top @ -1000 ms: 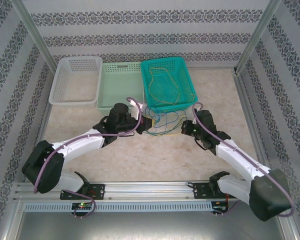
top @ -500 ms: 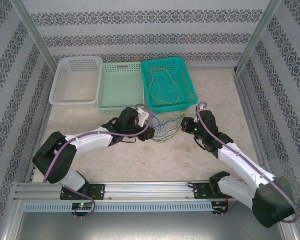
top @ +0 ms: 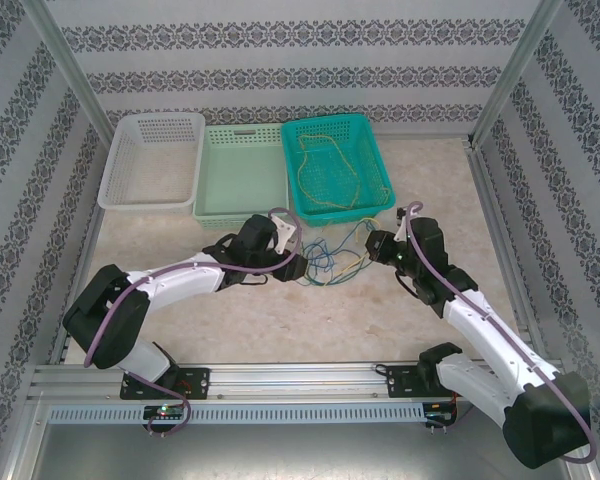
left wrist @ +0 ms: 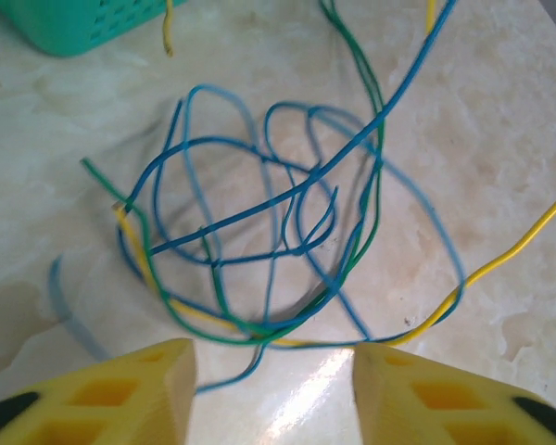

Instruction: Untangle the cables

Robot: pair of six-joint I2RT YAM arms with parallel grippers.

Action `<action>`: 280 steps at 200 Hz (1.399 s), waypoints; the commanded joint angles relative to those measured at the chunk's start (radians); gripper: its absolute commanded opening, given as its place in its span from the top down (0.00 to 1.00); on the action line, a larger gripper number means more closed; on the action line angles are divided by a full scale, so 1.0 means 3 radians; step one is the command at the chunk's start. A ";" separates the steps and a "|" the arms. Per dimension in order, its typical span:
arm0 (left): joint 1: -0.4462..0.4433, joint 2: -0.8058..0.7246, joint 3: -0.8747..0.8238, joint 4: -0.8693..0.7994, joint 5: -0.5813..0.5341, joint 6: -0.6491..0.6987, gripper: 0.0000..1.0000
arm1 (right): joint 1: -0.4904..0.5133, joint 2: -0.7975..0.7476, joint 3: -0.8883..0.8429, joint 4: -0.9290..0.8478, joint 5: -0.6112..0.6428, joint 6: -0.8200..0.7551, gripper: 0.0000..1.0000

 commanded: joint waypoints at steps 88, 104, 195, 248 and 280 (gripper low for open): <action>-0.0156 0.0728 0.1169 -0.0137 0.0822 0.0591 0.49 | 0.0095 0.0011 0.0138 0.0203 -0.0437 -0.0276 0.94; -0.0163 0.0864 0.1210 -0.0183 0.0783 0.0591 0.52 | 0.0095 -0.0033 0.0144 0.0214 -0.0416 -0.0254 0.94; -0.0158 0.1142 0.1252 -0.0317 0.0328 0.0531 1.00 | -0.0035 -0.0450 0.0252 -0.0144 0.0168 -0.0313 0.98; -0.0068 0.0997 0.0992 -0.0333 -0.0070 0.0510 1.00 | -0.0304 -0.0904 0.0385 -0.0493 0.0713 -0.0475 0.98; -0.0015 0.0965 0.0998 -0.0518 -0.0303 0.0599 1.00 | -0.0340 -0.1089 0.0396 -0.0478 0.0943 -0.0495 0.97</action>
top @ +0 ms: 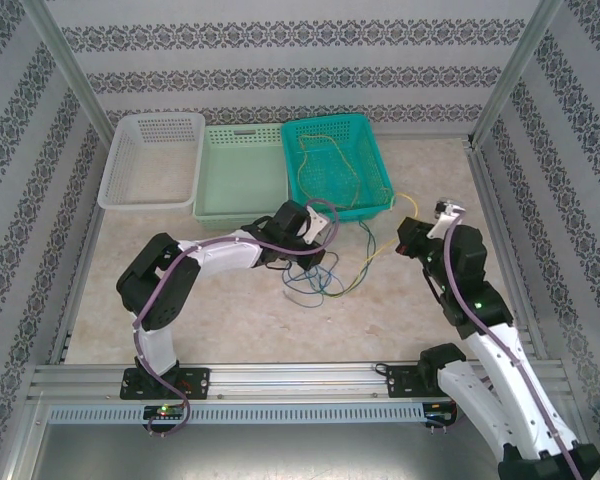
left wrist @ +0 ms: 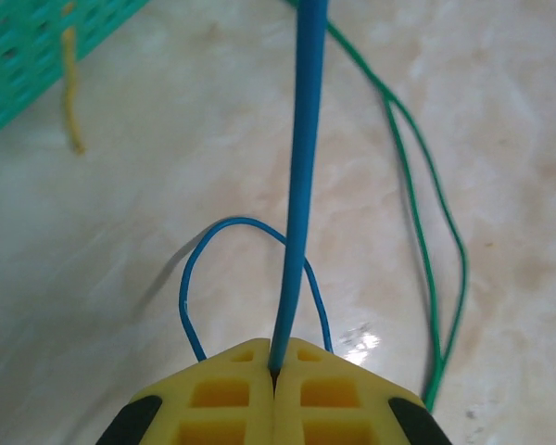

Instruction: Untangle the cables

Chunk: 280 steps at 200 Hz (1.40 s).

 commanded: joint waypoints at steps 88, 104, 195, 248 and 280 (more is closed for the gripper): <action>0.0097 -0.0086 0.0064 -0.0421 -0.0564 0.0214 1.00 | -0.0045 -0.0191 0.0495 0.0135 0.0278 0.0053 0.99; 0.0112 -0.0061 0.0072 -0.0423 -0.0566 0.0195 1.00 | -0.0044 -0.0134 0.0689 0.0092 0.0097 0.0054 0.99; 0.0116 -0.0166 -0.0010 -0.0263 -0.0439 0.0146 1.00 | -0.0062 0.1207 0.1365 0.0538 -0.0460 -0.0380 1.00; 0.0126 -0.0258 -0.0138 -0.0219 -0.0479 0.0107 1.00 | -0.0159 0.2056 0.1944 0.0835 -0.0744 -0.0416 1.00; 0.0147 -0.0324 -0.0229 -0.0181 -0.0485 0.0096 1.00 | -0.0164 0.2362 0.2245 0.0817 -0.0833 -0.0450 1.00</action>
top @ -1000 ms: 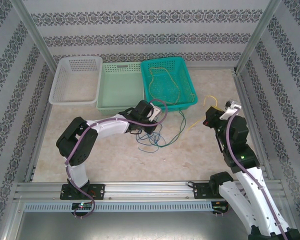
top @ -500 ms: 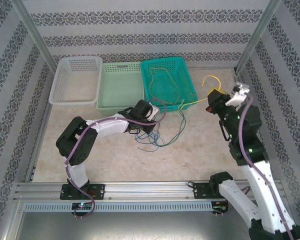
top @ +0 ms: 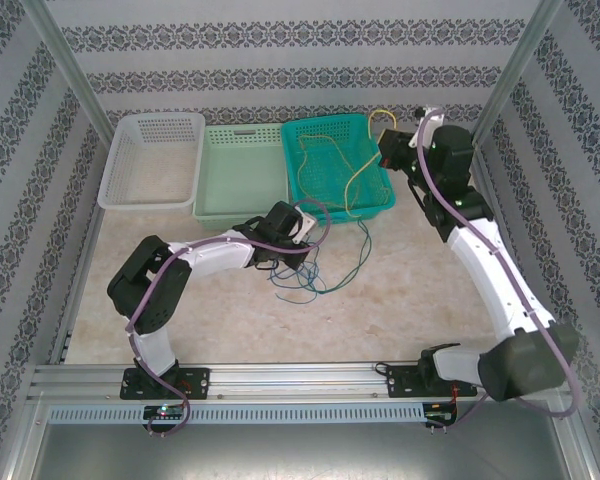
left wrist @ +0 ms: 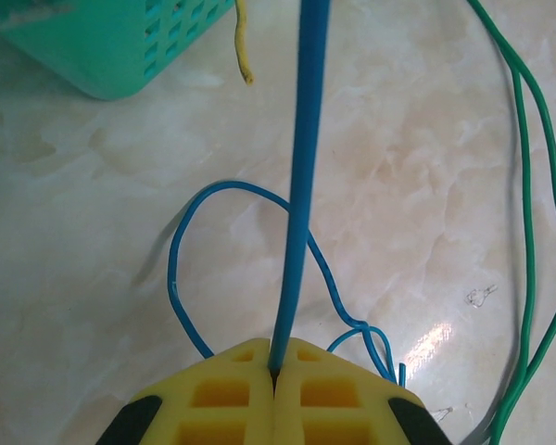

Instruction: Untangle the cables

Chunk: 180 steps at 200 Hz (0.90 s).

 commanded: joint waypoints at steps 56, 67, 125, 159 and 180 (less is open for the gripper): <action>0.0074 -0.0172 -0.0117 0.0039 -0.0024 -0.0047 1.00 | -0.0072 0.0564 0.0670 0.0139 -0.0231 -0.0038 1.00; 0.0074 -0.0177 -0.0115 0.0039 -0.0019 -0.0047 1.00 | -0.0071 0.0629 0.0704 0.0148 -0.0306 -0.0005 1.00; 0.0083 -0.0213 -0.0146 0.0007 -0.0038 -0.0012 1.00 | -0.0120 0.0748 0.0754 0.0226 -0.0406 0.0162 1.00; 0.0089 -0.0208 -0.0165 0.0024 -0.0053 0.0004 1.00 | -0.0103 0.0461 0.0832 0.0171 -0.0499 0.0429 1.00; 0.0090 -0.0180 -0.0192 0.0066 -0.0048 0.0008 1.00 | -0.0087 0.0328 0.0917 -0.0123 -0.0597 0.0426 1.00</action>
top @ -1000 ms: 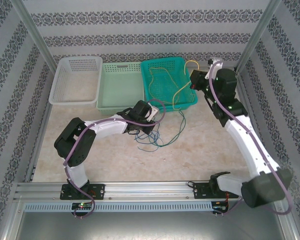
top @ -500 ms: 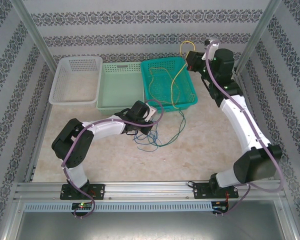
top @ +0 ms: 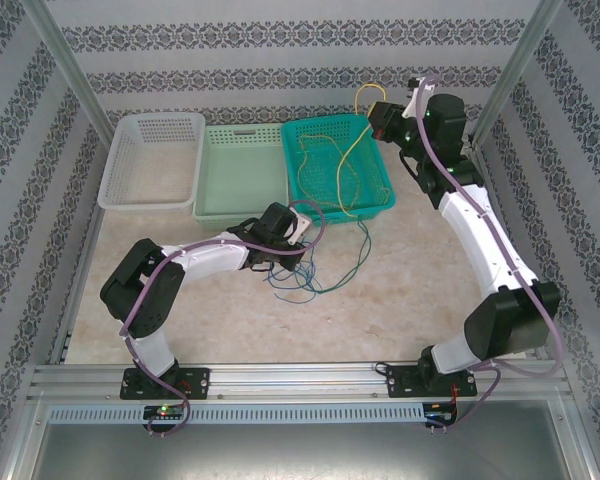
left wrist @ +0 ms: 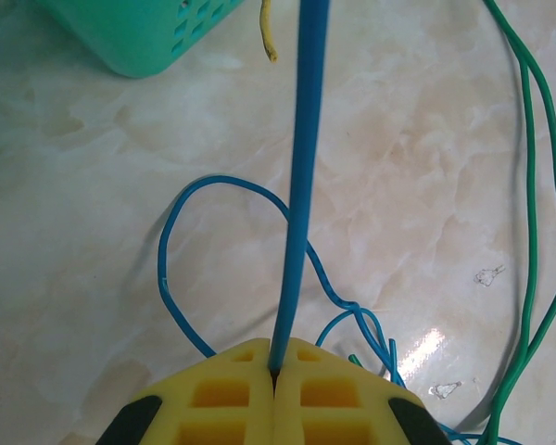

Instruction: Untangle the cables

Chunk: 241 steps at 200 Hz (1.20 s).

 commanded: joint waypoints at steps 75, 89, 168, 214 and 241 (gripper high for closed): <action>0.0052 -0.0072 -0.0051 0.0056 -0.0005 0.0063 1.00 | 0.0013 -0.0404 0.0019 -0.0175 -0.0009 0.0092 1.00; 0.0053 -0.0066 -0.0049 0.0068 0.0013 0.0052 1.00 | 0.0020 -0.0251 0.0025 -0.0047 0.0031 0.0033 1.00; 0.0053 -0.0131 -0.0081 0.0038 -0.0009 0.0040 1.00 | -0.0005 0.1432 0.1003 -0.0915 -0.0195 -0.0065 1.00; 0.0052 -0.0127 -0.0070 0.0022 0.0028 0.0041 1.00 | -0.0038 0.2294 0.1571 -0.1550 -0.0270 -0.0024 0.78; 0.0050 -0.0143 -0.0071 0.0009 0.0027 0.0032 1.00 | -0.0036 0.2349 0.1648 -0.1657 -0.0255 0.0024 0.40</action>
